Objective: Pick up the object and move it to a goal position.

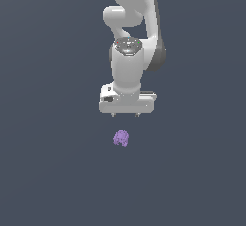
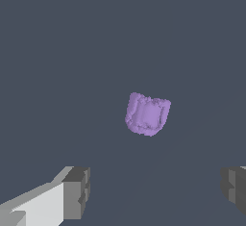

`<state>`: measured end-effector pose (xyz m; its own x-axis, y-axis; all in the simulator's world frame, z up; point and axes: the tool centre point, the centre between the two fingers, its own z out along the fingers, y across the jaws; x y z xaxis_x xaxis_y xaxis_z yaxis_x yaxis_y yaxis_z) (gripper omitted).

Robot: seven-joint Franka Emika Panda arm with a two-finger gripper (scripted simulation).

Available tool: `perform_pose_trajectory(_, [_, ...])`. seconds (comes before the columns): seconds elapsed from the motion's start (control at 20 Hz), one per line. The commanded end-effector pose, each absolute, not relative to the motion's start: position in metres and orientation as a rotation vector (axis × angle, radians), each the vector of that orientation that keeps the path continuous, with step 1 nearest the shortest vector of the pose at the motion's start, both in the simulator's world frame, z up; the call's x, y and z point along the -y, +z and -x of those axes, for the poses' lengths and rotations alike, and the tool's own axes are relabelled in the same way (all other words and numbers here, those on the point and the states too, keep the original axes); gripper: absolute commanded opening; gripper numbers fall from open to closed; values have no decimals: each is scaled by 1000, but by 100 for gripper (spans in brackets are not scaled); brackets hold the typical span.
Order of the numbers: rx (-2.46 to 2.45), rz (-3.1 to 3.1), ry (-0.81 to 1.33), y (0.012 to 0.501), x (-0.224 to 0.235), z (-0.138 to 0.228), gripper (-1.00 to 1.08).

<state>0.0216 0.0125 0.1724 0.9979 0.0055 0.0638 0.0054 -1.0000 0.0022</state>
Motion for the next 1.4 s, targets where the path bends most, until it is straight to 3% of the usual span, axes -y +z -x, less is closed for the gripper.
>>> perform_pose_trajectory(0.0, [25, -3139, 90, 165, -11, -26, 100])
perform_pose_trajectory(0.7, [311, -3127, 12, 97, 4, -55, 100])
perform_pose_trajectory(1.35, [348, -3122, 0, 78, 6, -57, 100])
